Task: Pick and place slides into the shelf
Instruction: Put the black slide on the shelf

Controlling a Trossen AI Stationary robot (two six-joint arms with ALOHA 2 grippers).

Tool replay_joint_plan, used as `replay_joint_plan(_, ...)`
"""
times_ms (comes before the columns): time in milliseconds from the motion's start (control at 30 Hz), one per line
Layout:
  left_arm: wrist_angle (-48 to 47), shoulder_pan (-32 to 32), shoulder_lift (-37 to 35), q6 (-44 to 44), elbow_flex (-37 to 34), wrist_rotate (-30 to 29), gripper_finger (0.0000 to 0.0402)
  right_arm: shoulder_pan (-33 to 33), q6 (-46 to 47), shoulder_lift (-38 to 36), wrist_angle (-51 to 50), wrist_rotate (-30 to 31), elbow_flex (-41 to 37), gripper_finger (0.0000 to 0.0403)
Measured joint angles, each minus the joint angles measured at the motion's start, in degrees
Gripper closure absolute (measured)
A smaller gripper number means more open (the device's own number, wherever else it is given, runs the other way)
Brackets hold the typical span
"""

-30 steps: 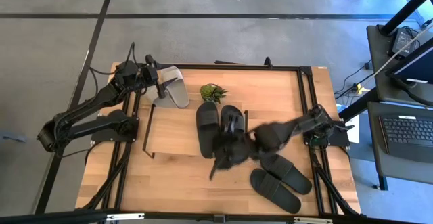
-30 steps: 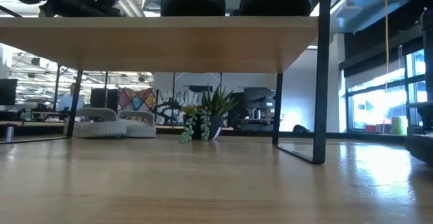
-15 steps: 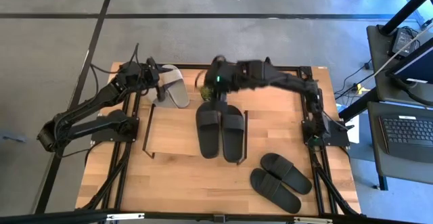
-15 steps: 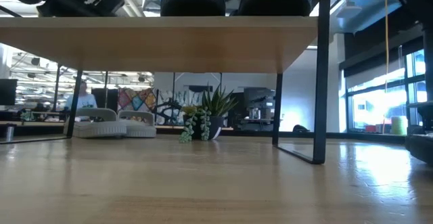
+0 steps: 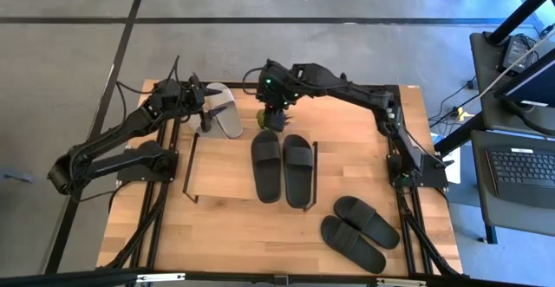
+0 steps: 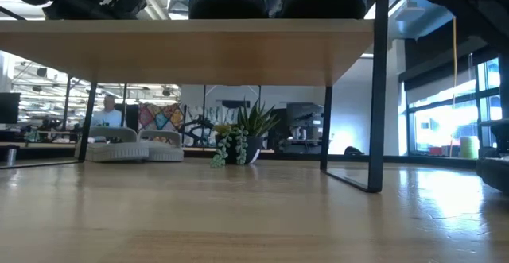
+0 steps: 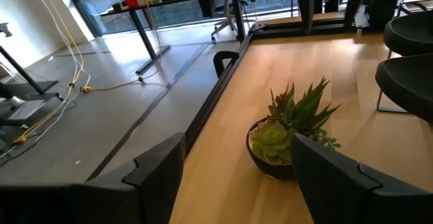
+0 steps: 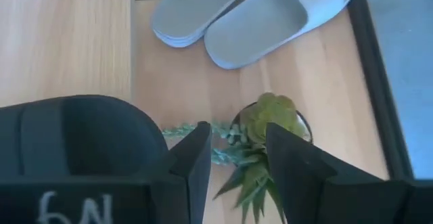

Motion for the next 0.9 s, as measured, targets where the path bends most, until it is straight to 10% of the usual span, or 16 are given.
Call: replay_joint_plan(900, -0.2, 0.0, 0.0, 0.2, 0.0, 0.0, 0.0144, 3.4, 3.1, 6.4, 1.7, -3.3, 0.0, 0.0261)
